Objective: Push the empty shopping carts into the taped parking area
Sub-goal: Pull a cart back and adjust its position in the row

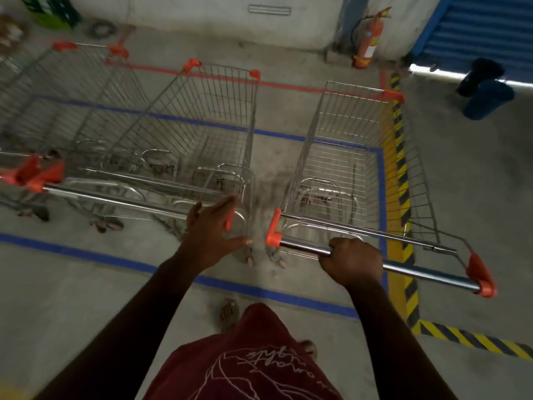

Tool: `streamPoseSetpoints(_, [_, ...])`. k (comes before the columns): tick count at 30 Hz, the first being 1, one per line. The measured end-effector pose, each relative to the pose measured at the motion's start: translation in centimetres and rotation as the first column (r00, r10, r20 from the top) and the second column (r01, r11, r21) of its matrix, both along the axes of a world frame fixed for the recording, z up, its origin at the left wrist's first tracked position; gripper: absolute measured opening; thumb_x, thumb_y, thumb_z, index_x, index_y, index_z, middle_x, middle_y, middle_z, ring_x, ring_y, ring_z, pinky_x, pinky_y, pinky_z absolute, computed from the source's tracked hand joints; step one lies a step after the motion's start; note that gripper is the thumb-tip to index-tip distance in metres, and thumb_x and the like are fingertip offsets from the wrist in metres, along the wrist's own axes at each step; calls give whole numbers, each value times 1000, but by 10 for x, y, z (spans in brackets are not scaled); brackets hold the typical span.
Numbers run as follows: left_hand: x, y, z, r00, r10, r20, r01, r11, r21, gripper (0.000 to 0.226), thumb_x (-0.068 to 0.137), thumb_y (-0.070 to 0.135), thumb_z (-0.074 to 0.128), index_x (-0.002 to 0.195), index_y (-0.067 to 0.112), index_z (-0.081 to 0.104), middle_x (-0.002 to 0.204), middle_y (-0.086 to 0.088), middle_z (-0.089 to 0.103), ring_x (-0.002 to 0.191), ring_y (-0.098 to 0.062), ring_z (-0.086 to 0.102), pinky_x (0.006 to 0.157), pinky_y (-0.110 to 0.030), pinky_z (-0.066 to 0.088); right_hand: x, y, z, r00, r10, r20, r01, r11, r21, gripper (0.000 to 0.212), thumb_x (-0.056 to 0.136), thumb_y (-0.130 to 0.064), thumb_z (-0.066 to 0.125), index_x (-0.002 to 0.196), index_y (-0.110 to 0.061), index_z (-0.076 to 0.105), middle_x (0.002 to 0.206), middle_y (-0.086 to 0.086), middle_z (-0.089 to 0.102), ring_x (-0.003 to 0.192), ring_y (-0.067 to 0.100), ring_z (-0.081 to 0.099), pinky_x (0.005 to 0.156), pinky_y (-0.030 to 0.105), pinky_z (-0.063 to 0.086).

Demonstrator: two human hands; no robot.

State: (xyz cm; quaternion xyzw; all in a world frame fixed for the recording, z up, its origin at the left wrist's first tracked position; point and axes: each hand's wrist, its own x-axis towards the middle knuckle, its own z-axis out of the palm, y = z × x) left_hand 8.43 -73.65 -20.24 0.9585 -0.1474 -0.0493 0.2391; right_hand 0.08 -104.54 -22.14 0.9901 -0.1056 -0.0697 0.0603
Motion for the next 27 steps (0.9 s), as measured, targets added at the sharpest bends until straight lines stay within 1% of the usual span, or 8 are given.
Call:
streamPoseSetpoints(2, [3,4,-5,999,0,46,0,1000,12,98,67,67,76,151,27,48,151,8,54,142,-11,48,122,-48,17,7,17,1,1000,-2,-6,3,1000,5,36,82,-58,55,91,-28,72,83,-4,74,81,21,73,67,28,49])
streamPoseSetpoints(5, [9,12,-3,998,-16,65,14,1000,28,92,68,67,67,150,28,51,147,5,59,137,-14,54,119,-49,24,14,33,1,1000,8,-5,-8,1000,17,36,84,-59,53,91,-29,72,80,-5,72,77,20,72,67,29,50])
streamPoseSetpoints(7, [12,18,-4,996,-60,59,59,998,23,89,72,64,70,151,27,51,144,4,61,134,-17,56,115,-45,30,17,38,1,1000,23,3,-23,999,30,37,84,-61,53,89,-29,72,79,-5,72,75,21,72,64,29,49])
streamPoseSetpoints(10, [17,22,-7,993,-108,56,109,994,-10,84,78,57,79,150,25,52,143,4,62,134,-17,56,110,-37,27,20,44,0,998,53,25,-54,998,37,39,83,-63,53,85,-29,72,73,-5,70,69,20,70,58,28,41])
streamPoseSetpoints(16, [19,39,-8,986,-148,78,141,986,87,92,73,84,48,154,43,41,112,13,70,115,-12,62,114,-51,25,18,54,-3,998,57,6,-58,997,50,39,78,-64,54,79,-29,70,69,-5,70,66,21,70,56,27,37])
streamPoseSetpoints(22, [21,40,-14,976,-167,142,157,985,78,77,81,67,66,148,34,53,100,12,73,107,-20,64,109,-47,25,25,55,-4,999,29,-18,-29,999,31,34,78,-58,59,79,-25,68,71,-4,69,70,21,70,58,27,37])
streamPoseSetpoints(24, [22,42,-18,969,-198,149,185,978,97,76,82,57,76,150,31,52,105,10,73,109,-21,64,108,-46,26,31,61,-4,999,28,-23,-28,1000,13,34,78,-57,59,81,-25,68,74,-5,69,72,21,70,60,27,37])
streamPoseSetpoints(27, [25,46,-18,962,-233,140,222,971,94,78,81,54,79,150,29,52,111,6,74,110,-24,64,106,-47,28,38,67,-6,999,20,-26,-21,1000,-5,33,77,-57,58,84,-26,68,77,-6,70,76,20,70,62,28,39])
